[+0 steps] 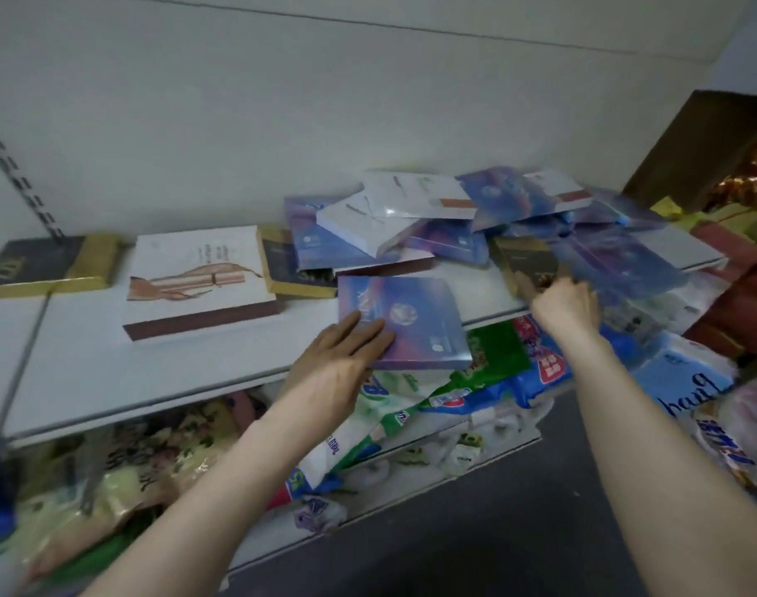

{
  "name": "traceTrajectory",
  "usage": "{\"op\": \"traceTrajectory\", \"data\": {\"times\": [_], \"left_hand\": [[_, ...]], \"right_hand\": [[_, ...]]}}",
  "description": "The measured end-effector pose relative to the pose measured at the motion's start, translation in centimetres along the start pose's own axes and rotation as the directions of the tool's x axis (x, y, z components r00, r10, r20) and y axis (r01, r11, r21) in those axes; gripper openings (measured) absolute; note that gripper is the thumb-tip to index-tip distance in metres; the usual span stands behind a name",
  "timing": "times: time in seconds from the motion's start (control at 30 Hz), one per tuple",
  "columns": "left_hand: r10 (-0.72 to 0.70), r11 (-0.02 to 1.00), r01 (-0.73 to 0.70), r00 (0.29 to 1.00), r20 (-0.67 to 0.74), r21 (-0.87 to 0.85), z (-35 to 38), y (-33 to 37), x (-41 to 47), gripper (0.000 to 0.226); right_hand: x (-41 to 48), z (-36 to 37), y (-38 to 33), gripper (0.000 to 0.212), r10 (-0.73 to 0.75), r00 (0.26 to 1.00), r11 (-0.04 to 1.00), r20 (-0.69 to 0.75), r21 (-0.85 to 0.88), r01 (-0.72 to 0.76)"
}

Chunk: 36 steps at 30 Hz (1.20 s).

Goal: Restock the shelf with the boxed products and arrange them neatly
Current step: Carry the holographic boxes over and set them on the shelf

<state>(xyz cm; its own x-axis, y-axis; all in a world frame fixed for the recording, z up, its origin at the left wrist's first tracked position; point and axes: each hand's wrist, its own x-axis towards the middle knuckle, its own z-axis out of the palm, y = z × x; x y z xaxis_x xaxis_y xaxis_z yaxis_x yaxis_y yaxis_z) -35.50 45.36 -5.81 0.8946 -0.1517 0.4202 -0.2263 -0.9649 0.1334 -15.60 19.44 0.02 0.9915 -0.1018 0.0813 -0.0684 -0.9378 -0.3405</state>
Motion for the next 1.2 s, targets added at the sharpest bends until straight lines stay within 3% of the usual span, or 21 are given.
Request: {"op": "traceTrajectory", "data": {"times": [0.1,0.2,0.27,0.33,0.47,0.57,0.63,0.73,0.83,0.93,1.1,1.2], "left_hand": [[-0.066,0.998,0.065,0.995,-0.071,-0.007,-1.1,0.6,-1.2,0.071],[-0.167,0.986,0.167,0.985,-0.039,-0.025,-1.2,1.4,-1.7,0.072],[-0.243,0.969,0.242,0.969,0.033,0.042,-1.0,1.9,-1.2,0.072],[-0.309,0.944,0.305,0.951,0.019,0.126,-1.2,2.5,-0.5,0.060],[-0.402,0.862,0.431,0.902,-0.158,0.266,-0.9,4.0,-1.1,0.049],[-0.525,0.772,0.559,0.829,-0.193,0.302,-0.9,4.5,-2.1,0.052],[-0.621,0.734,0.637,0.770,-0.149,0.235,-1.3,4.6,-2.3,0.056],[-0.685,0.725,0.686,0.728,-0.043,0.069,-1.3,4.9,-1.9,0.068],[-0.749,0.640,0.742,0.660,0.050,-0.200,-1.5,5.5,-1.2,0.069],[-0.828,0.497,0.747,0.561,0.016,-0.442,-1.6,6.6,-0.7,0.057],[-0.900,0.372,0.652,0.426,-0.086,-0.661,-0.9,8.0,-0.8,0.099],[-0.926,0.316,0.579,0.361,-0.112,-0.752,-1.1,8.4,-2.4,0.112]], "right_hand": [[0.9,0.5,-0.4,0.095,0.010,0.999,0.998,0.048,0.055,-0.012],[0.5,0.2,-0.8,0.091,0.013,1.000,0.983,-0.001,0.182,-0.012],[-0.2,-0.3,-0.9,0.076,0.039,0.998,0.953,-0.042,0.302,-0.024],[-0.9,-0.4,-0.5,0.050,0.021,0.998,0.921,-0.063,0.390,0.005],[-4.2,0.9,0.6,0.030,-0.003,1.000,0.752,-0.030,0.658,0.022],[-6.5,2.2,1.3,0.026,-0.022,1.000,0.616,-0.002,0.788,0.015],[-7.5,2.4,1.3,0.023,-0.076,0.997,0.577,-0.028,0.814,0.067],[-8.5,2.3,0.8,0.015,-0.233,0.970,0.605,-0.073,0.770,0.203],[-8.2,1.9,0.2,0.026,-0.314,0.945,0.635,-0.087,0.721,0.277],[-7.5,1.7,0.3,0.025,-0.341,0.939,0.645,-0.040,0.717,0.265],[-7.3,1.5,0.6,0.024,-0.340,0.935,0.598,0.103,0.791,0.130],[-8.7,1.9,1.0,0.038,-0.365,0.914,0.472,0.178,0.881,0.017]]}}
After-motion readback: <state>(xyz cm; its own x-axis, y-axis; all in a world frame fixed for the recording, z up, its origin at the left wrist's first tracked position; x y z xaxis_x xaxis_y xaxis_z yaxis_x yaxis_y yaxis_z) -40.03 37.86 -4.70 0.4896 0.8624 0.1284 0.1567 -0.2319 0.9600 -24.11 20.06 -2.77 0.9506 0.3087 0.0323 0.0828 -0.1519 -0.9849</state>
